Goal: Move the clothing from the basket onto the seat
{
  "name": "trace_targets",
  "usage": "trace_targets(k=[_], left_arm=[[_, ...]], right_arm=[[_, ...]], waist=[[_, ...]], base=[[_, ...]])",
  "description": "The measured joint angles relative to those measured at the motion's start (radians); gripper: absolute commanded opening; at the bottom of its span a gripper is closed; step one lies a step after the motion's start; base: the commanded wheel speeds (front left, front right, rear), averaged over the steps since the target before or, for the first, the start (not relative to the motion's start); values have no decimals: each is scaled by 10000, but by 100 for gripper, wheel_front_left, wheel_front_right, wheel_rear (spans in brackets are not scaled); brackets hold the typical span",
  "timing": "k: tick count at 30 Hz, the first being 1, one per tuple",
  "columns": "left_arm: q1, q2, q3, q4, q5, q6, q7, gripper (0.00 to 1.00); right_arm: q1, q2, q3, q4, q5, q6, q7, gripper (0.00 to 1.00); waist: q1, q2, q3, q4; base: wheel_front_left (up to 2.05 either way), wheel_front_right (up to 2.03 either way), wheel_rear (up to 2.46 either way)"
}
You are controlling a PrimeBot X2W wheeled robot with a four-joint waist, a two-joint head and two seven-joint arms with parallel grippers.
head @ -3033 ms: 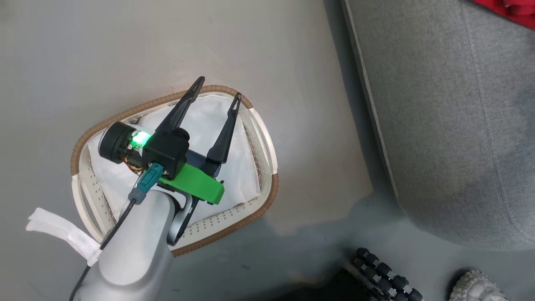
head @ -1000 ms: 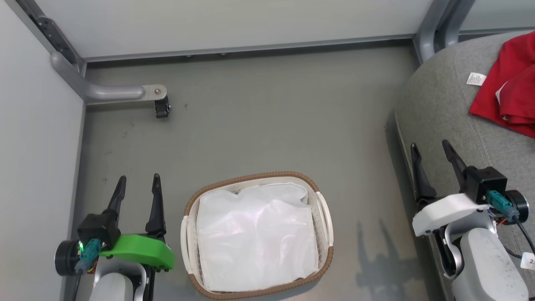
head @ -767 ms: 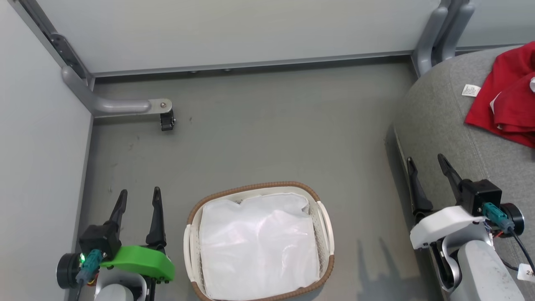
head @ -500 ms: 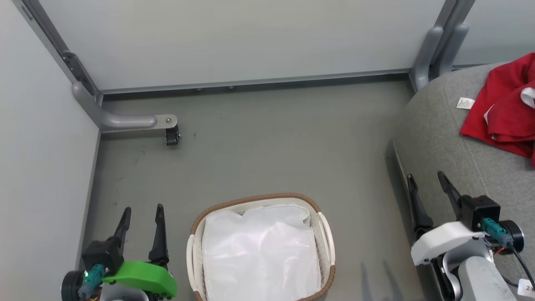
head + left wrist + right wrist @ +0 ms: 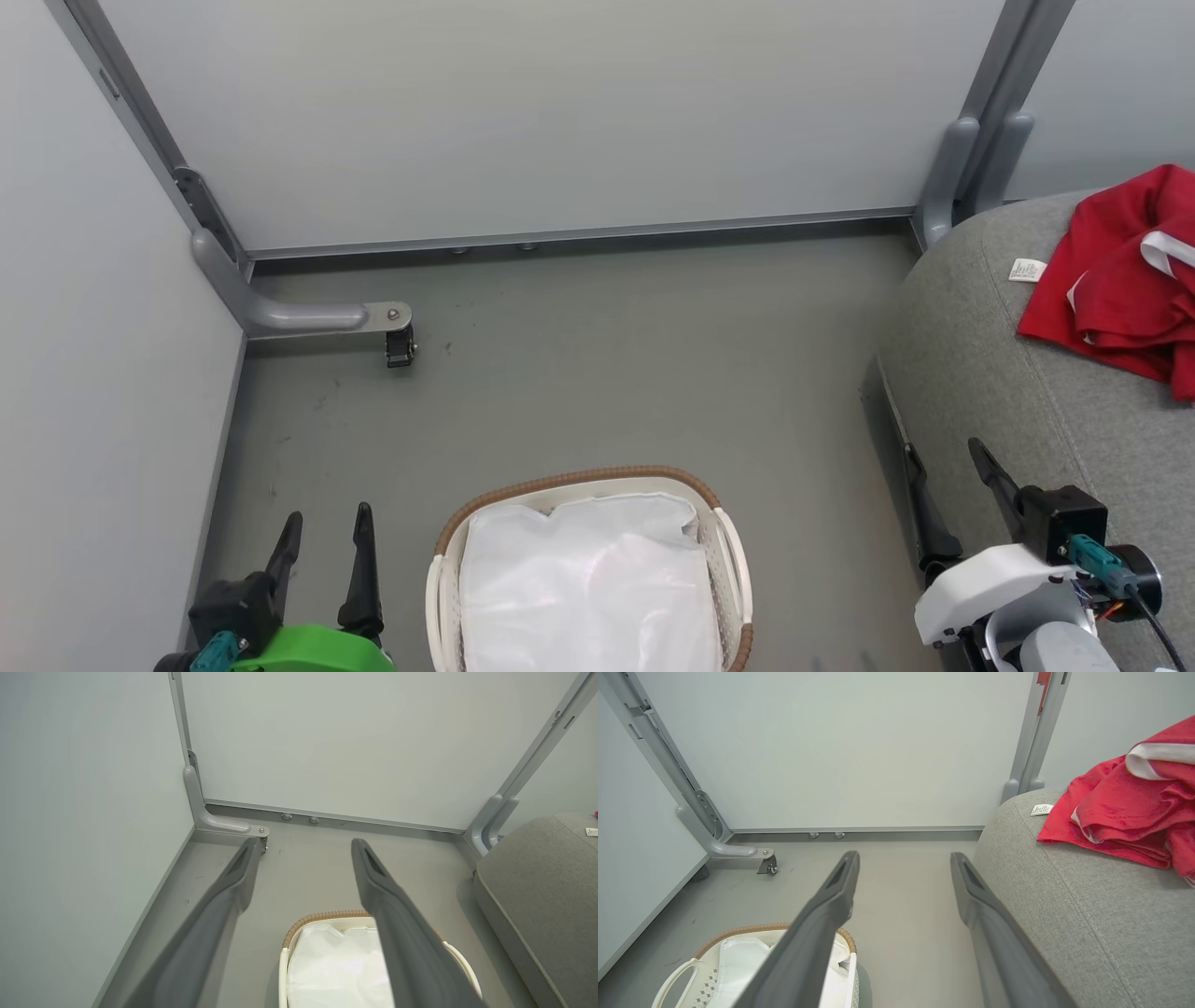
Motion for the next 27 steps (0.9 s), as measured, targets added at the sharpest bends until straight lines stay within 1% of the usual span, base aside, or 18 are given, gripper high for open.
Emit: trace_targets(k=[7, 8, 13, 27], left_arm=[[115, 0, -84, 90, -291, 0, 0, 100], [120, -6, -105, 180, -364, 0, 2, 0], [160, -56, -148, 520, -495, 0, 67, 0], [151, -54, 132, 224, -2922, 0, 717, 0]], right_arm=[[140, 4, 36, 67, 31, 0, 0, 100], [174, 13, 35, 104, 29, 0, 2, 0], [375, 127, 10, 516, 151, 0, 111, 0], [380, 123, -109, 217, 2871, 0, 786, 0]], waist=[[0, 0, -136, 2], [0, 0, -144, 0], [0, 0, -149, 2], [0, 0, -163, 16]], base=[[0, 0, 0], [0, 0, 0], [0, 0, 0], [0, 0, 0]])
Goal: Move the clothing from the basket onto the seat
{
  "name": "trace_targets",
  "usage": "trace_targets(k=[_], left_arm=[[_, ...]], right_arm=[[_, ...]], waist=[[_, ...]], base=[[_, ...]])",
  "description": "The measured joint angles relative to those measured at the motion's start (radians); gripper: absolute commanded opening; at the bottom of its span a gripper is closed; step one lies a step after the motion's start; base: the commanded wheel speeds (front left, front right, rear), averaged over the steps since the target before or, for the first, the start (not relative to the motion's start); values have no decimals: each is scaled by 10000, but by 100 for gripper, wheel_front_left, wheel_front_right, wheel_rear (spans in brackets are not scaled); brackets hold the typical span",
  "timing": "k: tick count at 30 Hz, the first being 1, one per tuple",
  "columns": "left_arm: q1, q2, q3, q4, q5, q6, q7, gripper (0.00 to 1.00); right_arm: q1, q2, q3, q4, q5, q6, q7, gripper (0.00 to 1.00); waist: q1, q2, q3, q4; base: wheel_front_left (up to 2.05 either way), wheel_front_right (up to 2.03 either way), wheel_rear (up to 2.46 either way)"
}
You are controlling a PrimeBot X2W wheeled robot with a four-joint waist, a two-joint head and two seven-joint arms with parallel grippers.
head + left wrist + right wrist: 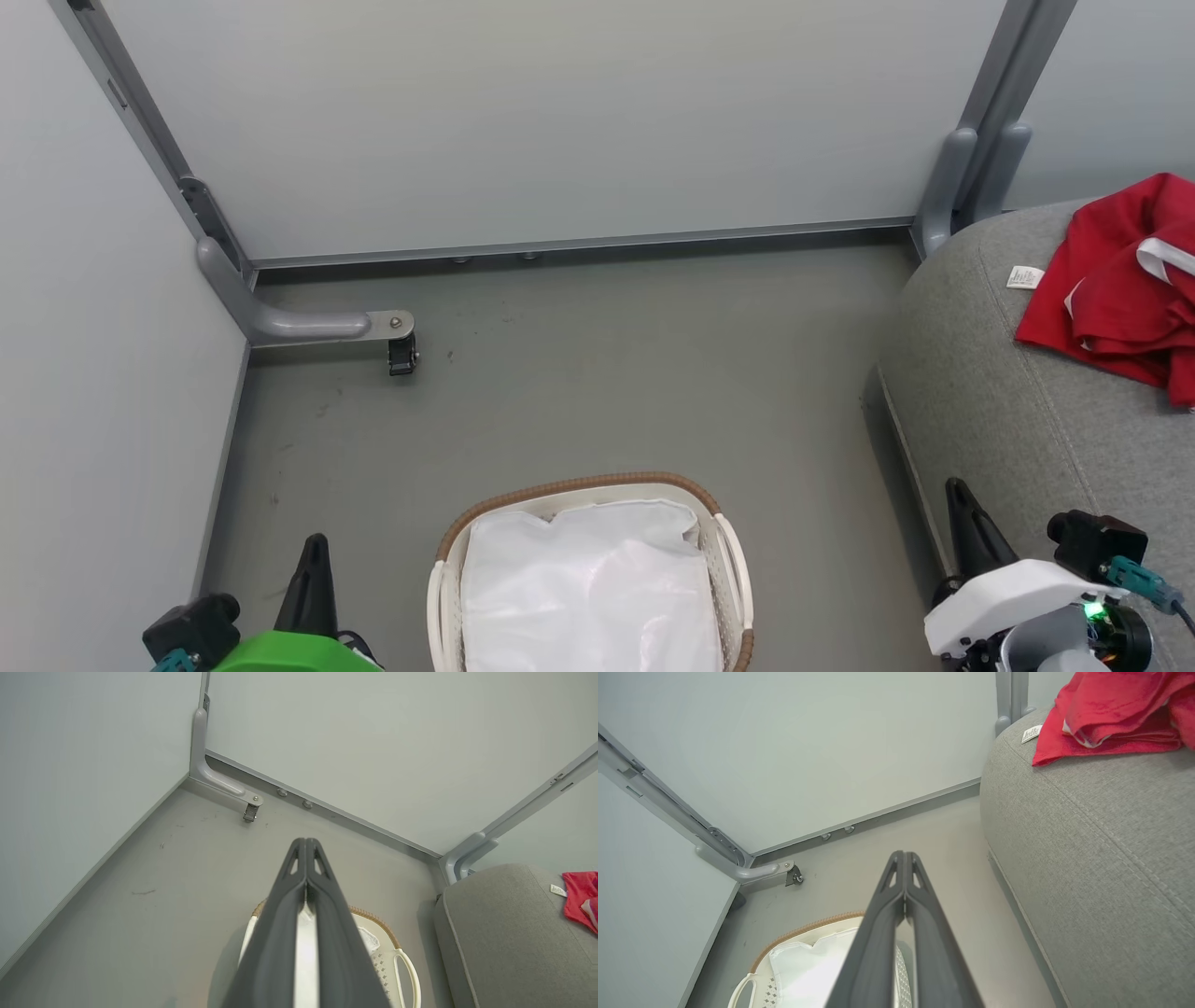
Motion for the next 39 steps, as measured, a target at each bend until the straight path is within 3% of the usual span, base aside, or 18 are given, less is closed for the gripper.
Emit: trace_targets(k=[39], left_arm=[[-423, 13, 658, -744, -4991, 0, 1415, 0]], right_arm=[[-54, -31, -255, -736, 5645, 0, 1390, 0]], waist=[[0, 0, -36, 39]], base=[[0, 0, 0]])
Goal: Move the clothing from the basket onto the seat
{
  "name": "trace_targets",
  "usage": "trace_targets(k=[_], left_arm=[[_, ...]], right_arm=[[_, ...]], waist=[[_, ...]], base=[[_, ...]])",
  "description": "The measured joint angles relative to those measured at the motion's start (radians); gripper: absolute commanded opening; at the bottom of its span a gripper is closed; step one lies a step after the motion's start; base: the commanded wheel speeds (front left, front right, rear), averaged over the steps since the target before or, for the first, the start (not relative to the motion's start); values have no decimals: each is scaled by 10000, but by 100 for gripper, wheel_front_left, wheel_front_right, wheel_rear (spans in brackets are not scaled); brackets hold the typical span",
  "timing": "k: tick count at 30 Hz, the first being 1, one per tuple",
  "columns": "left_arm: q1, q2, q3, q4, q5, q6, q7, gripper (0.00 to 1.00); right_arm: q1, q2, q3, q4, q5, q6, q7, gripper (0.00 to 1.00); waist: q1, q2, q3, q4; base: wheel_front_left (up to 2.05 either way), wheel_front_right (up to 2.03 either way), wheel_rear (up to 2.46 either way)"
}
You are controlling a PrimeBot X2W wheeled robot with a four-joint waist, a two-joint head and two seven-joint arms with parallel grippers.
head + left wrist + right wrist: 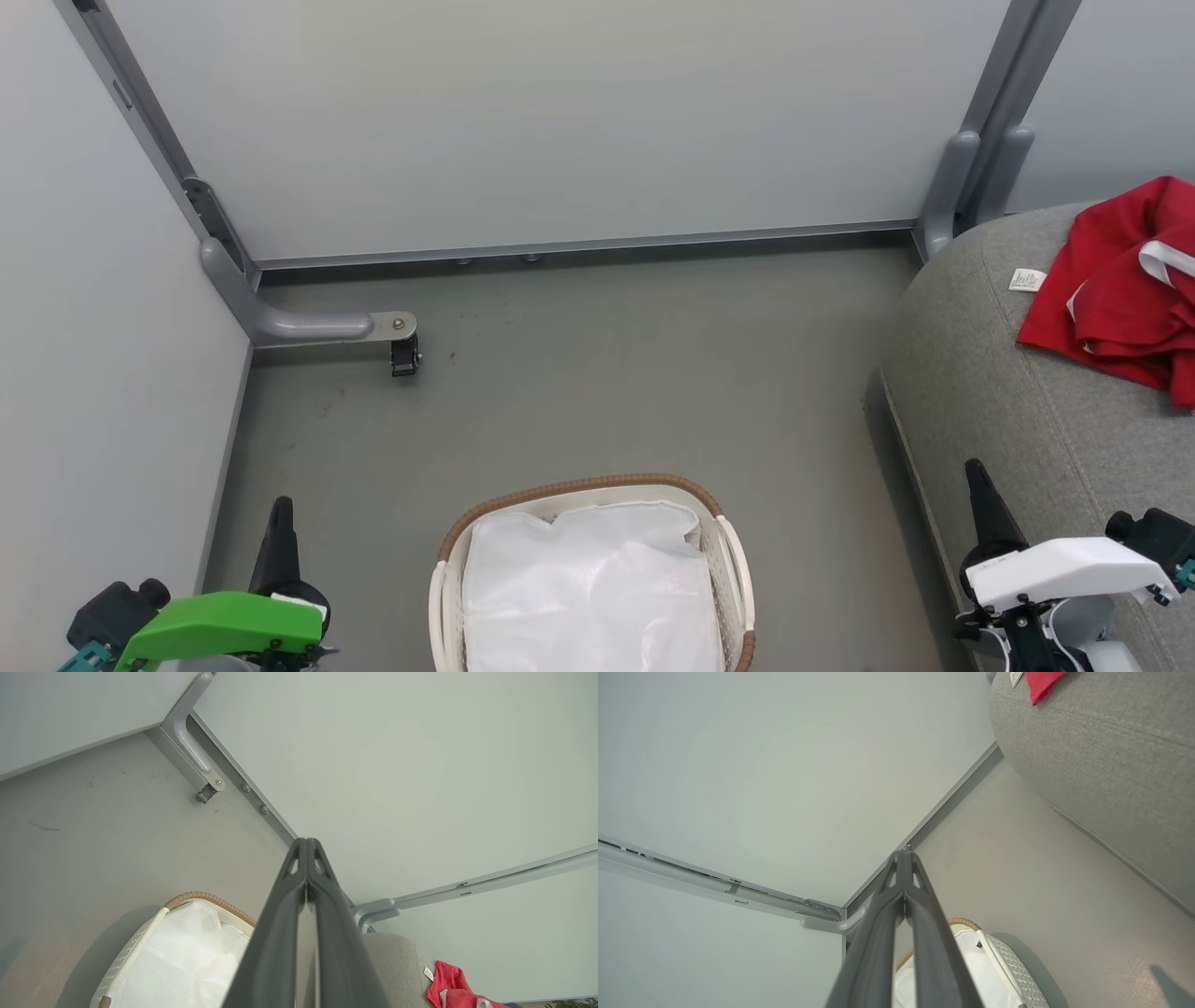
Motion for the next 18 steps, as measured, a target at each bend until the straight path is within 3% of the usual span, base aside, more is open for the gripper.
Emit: trace_targets(k=[18], left_arm=[[-151, 4, 249, -268, -1699, 0, 508, 0]], right_arm=[[-88, -17, -100, -251, 1981, 0, 489, 0]], waist=[[0, 0, -17, 18]], base=[[0, 0, 0]])
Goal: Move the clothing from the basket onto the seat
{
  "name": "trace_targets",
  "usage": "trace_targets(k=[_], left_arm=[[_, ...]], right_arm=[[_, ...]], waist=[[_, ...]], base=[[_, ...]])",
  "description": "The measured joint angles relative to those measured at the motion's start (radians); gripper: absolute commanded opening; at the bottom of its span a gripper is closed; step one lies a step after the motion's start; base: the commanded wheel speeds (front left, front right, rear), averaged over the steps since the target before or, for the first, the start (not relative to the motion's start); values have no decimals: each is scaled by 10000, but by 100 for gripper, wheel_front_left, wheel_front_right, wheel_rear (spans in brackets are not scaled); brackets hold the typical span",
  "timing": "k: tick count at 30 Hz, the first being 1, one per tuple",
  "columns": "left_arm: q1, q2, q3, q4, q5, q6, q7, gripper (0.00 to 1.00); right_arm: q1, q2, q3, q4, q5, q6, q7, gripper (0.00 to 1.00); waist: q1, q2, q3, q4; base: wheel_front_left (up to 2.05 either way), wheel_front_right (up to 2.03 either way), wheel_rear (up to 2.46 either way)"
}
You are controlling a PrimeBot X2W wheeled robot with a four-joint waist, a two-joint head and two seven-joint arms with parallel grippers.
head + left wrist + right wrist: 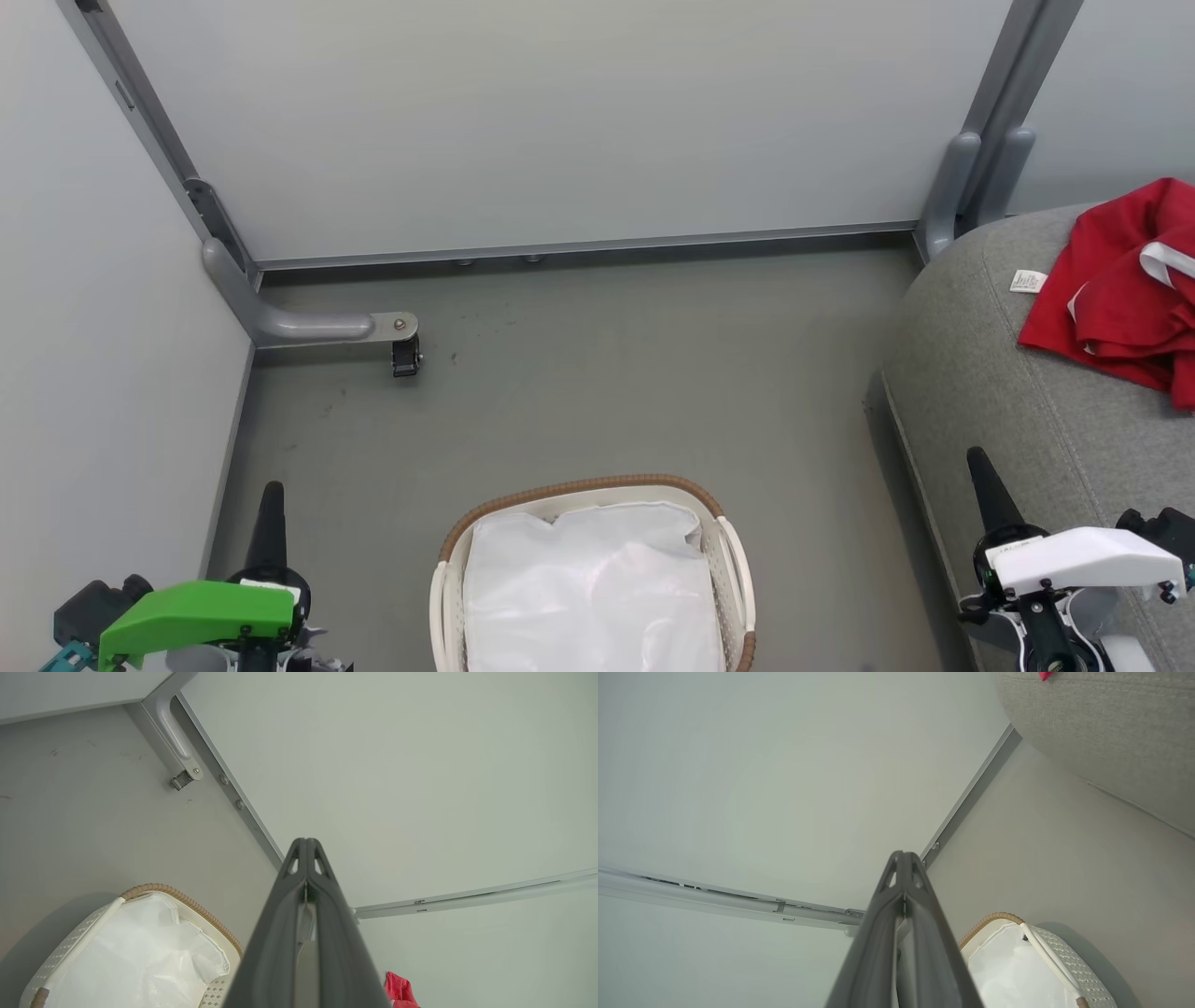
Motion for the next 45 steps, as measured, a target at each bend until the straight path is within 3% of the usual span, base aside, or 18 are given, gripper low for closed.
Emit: trace_targets(k=[45], left_arm=[[-355, 10, 460, -485, -3333, 0, 959, 0]], right_arm=[[-98, -35, -186, -483, 3777, 0, 934, 0]], waist=[[0, 0, -43, 45]], base=[[0, 0, 0]])
